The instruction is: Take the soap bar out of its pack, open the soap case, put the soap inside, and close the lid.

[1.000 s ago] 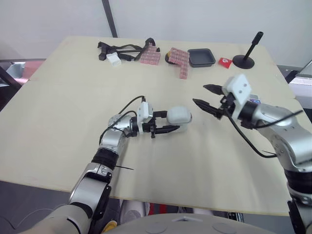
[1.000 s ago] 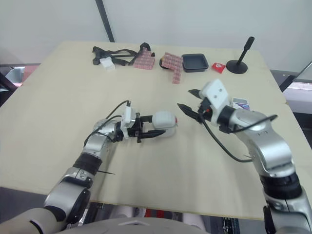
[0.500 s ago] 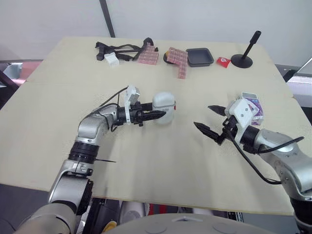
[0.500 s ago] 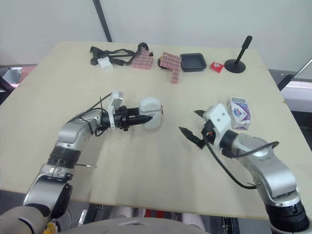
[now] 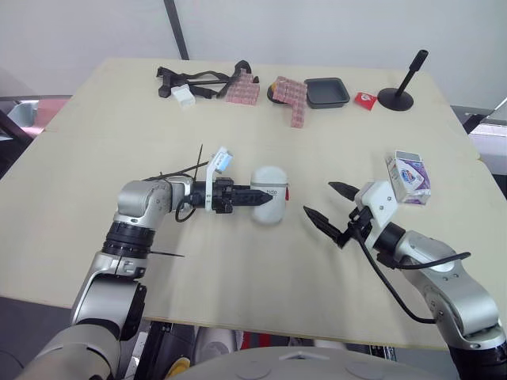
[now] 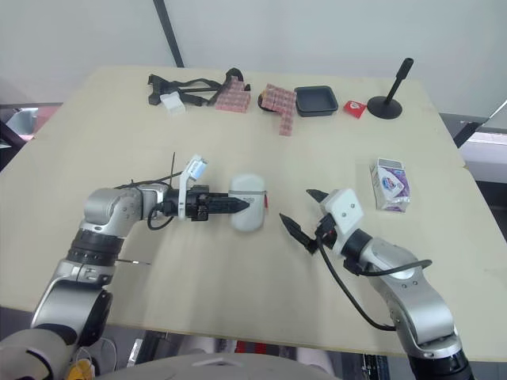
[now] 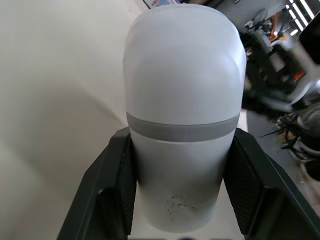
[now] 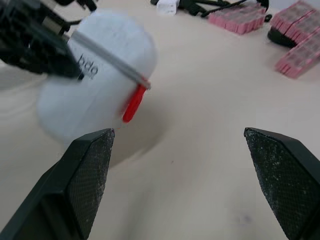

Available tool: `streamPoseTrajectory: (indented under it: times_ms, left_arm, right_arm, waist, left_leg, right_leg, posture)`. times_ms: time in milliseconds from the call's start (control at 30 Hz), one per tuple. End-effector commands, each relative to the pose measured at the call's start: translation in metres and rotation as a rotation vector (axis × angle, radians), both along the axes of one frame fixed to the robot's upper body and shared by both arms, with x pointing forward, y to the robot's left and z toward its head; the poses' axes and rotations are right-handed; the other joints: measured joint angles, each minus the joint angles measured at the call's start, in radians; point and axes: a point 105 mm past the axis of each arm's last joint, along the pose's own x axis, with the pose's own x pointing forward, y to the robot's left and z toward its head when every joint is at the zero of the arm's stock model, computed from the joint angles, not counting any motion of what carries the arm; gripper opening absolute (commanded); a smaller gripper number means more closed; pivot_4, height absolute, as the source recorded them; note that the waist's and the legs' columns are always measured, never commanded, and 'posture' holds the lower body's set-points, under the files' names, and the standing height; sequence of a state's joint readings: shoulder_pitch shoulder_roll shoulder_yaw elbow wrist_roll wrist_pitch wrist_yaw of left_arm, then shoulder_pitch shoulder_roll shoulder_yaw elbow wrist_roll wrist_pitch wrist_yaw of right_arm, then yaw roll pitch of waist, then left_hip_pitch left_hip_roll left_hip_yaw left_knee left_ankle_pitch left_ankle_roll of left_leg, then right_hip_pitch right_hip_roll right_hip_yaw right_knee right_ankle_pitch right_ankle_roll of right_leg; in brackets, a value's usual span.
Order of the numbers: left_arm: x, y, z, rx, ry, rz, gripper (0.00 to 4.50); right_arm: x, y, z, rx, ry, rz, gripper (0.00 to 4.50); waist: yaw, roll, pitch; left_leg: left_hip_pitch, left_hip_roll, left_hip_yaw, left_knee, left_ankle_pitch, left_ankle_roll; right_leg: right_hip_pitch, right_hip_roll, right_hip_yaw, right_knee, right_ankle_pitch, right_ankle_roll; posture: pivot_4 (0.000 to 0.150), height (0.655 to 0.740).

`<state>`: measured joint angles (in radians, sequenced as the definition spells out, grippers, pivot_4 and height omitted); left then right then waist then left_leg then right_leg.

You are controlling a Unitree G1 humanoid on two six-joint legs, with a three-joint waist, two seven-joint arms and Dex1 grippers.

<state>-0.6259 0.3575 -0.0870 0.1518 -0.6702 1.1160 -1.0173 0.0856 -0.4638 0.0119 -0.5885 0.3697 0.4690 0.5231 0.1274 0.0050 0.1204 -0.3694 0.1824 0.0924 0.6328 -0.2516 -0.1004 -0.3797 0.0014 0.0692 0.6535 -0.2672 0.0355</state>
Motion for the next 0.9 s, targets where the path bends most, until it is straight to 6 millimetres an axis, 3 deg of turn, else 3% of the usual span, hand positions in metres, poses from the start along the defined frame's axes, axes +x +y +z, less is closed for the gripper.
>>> streamPoseTrajectory:
  times_ms: [33, 233, 300, 367, 533, 833, 900]
  left_arm:
    - [-0.001, -0.005, 0.008, -0.048, 0.093, -0.024, 1.94]
    - [0.001, -0.014, -0.017, 0.112, 0.202, 0.003, 1.94]
    - [0.002, -0.015, -0.016, 0.118, 0.221, 0.006, 1.94]
    - [0.006, -0.015, -0.017, 0.141, 0.221, 0.034, 2.95]
    - [0.004, -0.007, -0.009, 0.147, 0.229, 0.034, 4.46]
    - [0.007, 0.032, 0.032, 0.093, 0.150, 0.111, 4.46]
    - [0.004, 0.045, 0.037, 0.156, 0.003, 0.129, 4.46]
  right_arm:
    - [0.000, -0.002, 0.003, -0.035, -0.024, 0.010, 4.46]
    - [0.002, -0.004, 0.007, -0.029, -0.037, 0.013, 4.46]
    - [0.001, -0.003, 0.007, -0.032, -0.040, 0.022, 4.46]
    - [0.000, -0.003, 0.007, -0.036, -0.038, 0.031, 4.50]
    - [-0.001, -0.003, 0.006, -0.044, -0.039, 0.040, 4.50]
    - [0.003, -0.007, 0.006, -0.056, -0.045, 0.039, 4.50]
    - [0.003, -0.008, 0.007, -0.057, -0.045, 0.040, 4.50]
  waist:
    - [0.000, 0.000, 0.000]
    - [0.001, 0.000, 0.000]
    - [0.001, 0.000, 0.000]
    - [0.004, 0.000, 0.000]
    - [0.003, 0.000, 0.000]
    - [-0.004, 0.000, 0.001]
    - [-0.005, 0.000, 0.001]
  left_leg:
    - [0.000, 0.000, 0.000, 0.000, 0.000, 0.000]
    - [0.000, 0.000, 0.000, 0.000, 0.000, 0.000]
    - [0.000, 0.000, 0.000, 0.000, 0.000, 0.000]
    - [-0.001, 0.000, -0.001, 0.000, 0.000, 0.000]
    - [0.000, 0.000, -0.001, 0.000, 0.000, 0.000]
    - [0.000, 0.000, -0.001, -0.001, 0.000, 0.000]
    - [0.000, 0.000, -0.002, -0.002, 0.000, 0.000]
  right_leg:
    - [0.000, 0.000, 0.000, 0.000, 0.000, 0.000]
    - [0.000, 0.001, 0.000, -0.001, 0.000, 0.000]
    - [0.000, 0.000, 0.000, -0.001, 0.000, 0.000]
    - [0.001, 0.000, 0.000, -0.001, 0.000, 0.000]
    - [0.001, 0.000, 0.000, -0.002, 0.000, 0.000]
    - [0.002, 0.000, -0.002, -0.003, 0.000, 0.000]
    - [0.002, 0.000, -0.002, -0.003, 0.000, 0.000]
  posture:
    - [0.150, 0.7400]
    - [0.150, 0.7400]
    - [0.150, 0.7400]
    - [0.150, 0.7400]
    - [0.150, 0.7400]
    - [0.150, 0.7400]
    - [0.150, 0.7400]
